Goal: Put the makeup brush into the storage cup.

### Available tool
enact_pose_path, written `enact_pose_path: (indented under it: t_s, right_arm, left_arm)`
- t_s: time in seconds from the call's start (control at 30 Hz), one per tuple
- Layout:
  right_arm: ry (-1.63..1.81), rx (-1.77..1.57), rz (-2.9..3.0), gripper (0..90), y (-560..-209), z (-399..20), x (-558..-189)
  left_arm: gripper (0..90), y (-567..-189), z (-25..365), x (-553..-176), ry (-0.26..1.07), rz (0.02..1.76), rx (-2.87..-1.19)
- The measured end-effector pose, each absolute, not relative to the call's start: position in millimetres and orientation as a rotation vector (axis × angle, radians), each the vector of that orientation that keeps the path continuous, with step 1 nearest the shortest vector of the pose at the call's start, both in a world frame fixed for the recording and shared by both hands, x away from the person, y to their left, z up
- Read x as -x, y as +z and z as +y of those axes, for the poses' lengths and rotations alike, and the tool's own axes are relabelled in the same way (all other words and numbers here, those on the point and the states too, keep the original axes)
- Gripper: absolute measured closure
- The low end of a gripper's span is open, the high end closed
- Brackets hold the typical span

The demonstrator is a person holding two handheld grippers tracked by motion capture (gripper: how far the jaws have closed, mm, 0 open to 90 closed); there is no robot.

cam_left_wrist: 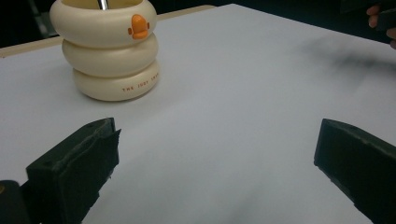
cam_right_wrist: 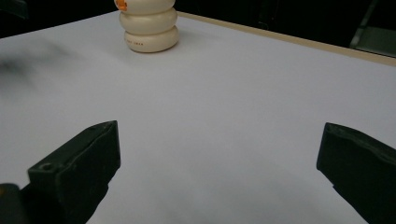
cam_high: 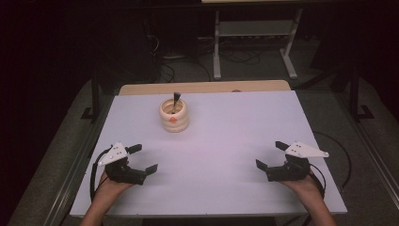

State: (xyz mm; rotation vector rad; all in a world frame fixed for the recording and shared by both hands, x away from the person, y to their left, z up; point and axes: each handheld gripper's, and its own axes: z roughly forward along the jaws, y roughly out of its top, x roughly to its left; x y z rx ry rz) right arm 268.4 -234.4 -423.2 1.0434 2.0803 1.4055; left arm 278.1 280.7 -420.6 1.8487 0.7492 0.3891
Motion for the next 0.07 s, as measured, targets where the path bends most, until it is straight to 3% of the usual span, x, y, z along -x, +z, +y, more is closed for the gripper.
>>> enact_pose_path:
  t_s: [0.07]
  right_arm:
    - [1.405,-1.046,2.075,0.0,-423.1,-235.8,-268.3]
  left_arm:
    - [0.0,-421.2,279.7,-278.3,0.387,0.747,-1.853]
